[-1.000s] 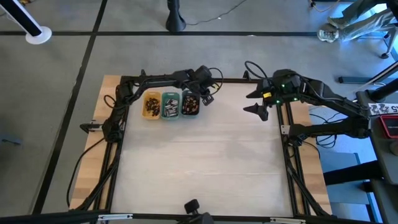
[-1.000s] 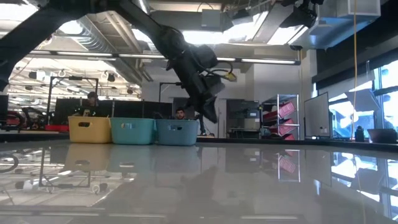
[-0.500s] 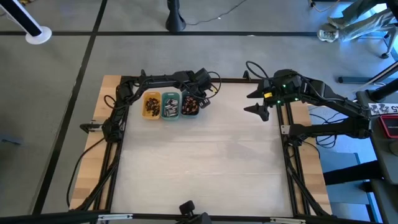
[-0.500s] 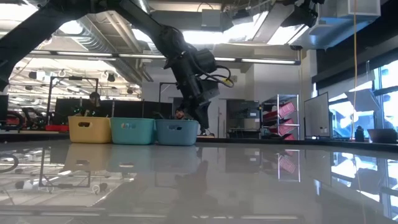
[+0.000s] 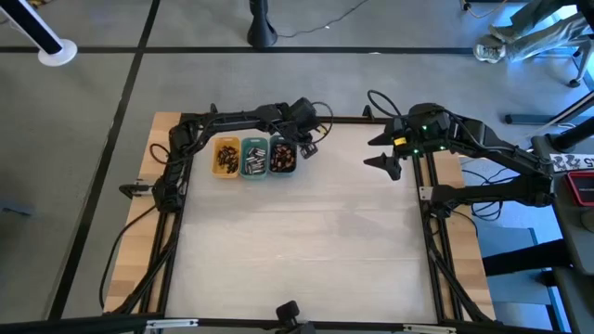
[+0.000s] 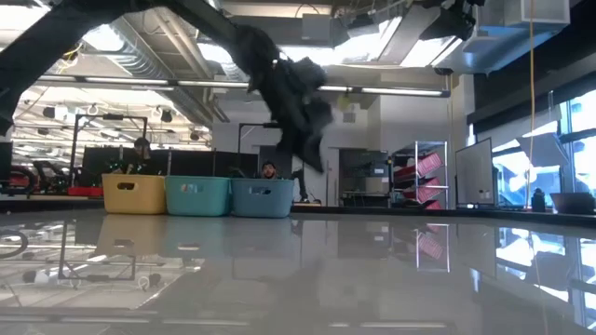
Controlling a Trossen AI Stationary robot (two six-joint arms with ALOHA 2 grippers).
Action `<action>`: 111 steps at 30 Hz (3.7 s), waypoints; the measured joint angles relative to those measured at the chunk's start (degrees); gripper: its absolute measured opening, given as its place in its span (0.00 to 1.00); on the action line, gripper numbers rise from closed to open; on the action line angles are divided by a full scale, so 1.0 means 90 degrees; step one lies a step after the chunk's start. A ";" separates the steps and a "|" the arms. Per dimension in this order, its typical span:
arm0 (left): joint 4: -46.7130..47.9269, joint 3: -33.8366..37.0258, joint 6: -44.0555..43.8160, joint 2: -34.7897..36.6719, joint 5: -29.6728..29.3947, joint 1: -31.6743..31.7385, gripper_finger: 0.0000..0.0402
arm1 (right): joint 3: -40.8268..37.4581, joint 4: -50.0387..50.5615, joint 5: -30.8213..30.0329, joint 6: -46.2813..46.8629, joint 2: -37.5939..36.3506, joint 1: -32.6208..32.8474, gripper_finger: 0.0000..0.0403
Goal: Sort batteries
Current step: Return to Home Position
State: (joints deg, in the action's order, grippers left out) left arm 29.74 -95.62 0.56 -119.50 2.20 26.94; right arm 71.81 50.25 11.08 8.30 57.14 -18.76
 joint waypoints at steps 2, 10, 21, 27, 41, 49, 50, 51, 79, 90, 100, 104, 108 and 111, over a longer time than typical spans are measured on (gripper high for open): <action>-0.0321 -0.0014 0.0035 0.0211 0.0243 -0.0043 0.00 | 0.0000 -0.0061 0.0002 0.0001 -0.0004 -0.0001 0.82; -0.0605 0.0095 0.0051 0.1375 0.1524 -0.0199 0.00 | 0.0000 -0.0140 0.0327 0.0083 -0.0116 0.0007 0.82; -0.1433 0.2147 -0.0323 0.4032 0.1239 -0.0759 0.00 | -0.0063 -0.1235 -0.0061 0.0274 -0.1418 -0.0001 0.82; -0.2512 0.3978 -0.1131 0.5737 0.0664 -0.0993 0.00 | -0.1190 -0.2463 0.0057 0.0741 -0.2141 -0.0001 0.72; -0.2866 0.6342 -0.2167 0.8967 -0.0127 -0.1163 0.00 | -0.3166 -0.3936 -0.0398 0.1417 -0.2248 -0.0002 0.17; -0.2855 0.6511 -0.2075 0.9562 -0.0130 -0.1163 0.00 | -0.3167 -0.4275 -0.0508 0.1583 -0.2195 -0.0001 0.18; -0.2858 0.6511 -0.2048 0.9590 -0.0130 -0.1163 0.00 | -0.3167 -0.4276 -0.0508 0.1595 -0.2195 -0.0001 0.19; -0.2858 0.6511 -0.2028 0.9609 -0.0130 -0.1163 0.00 | -0.3167 -0.4262 -0.0501 0.1600 -0.2191 -0.0001 0.19; -0.1777 0.6518 -0.1547 1.0181 -0.0130 -0.1163 0.00 | -0.3761 -0.5130 0.0402 0.0535 -0.2384 0.0007 0.19; -0.2027 0.7402 -0.1707 1.1191 -0.0314 -0.1163 0.00 | -0.5617 -0.6664 0.0216 0.1262 -0.3030 0.0004 0.19; -0.2759 0.8885 -0.2311 1.2706 -0.0360 -0.1161 0.00 | -0.6894 -0.8381 0.0157 0.1627 -0.3180 0.0004 0.19; -0.2767 0.9220 -0.2331 1.3221 -0.0444 -0.1161 0.00 | -0.7066 -0.8584 0.0066 0.1658 -0.3179 0.0004 0.19; -0.2867 0.9501 -0.2478 1.3234 -0.0482 -0.1158 0.00 | -0.7211 -0.8594 -0.0076 0.1753 -0.3169 0.0004 0.19; -0.3139 0.9728 -0.2583 1.3232 -0.0482 -0.1158 0.00 | -0.7303 -0.8689 -0.0165 0.1780 -0.3169 0.0007 0.19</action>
State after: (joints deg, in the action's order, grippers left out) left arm 1.48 -8.06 -22.68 -0.41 -2.13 16.51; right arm 6.09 -27.94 9.59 24.32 28.62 -18.70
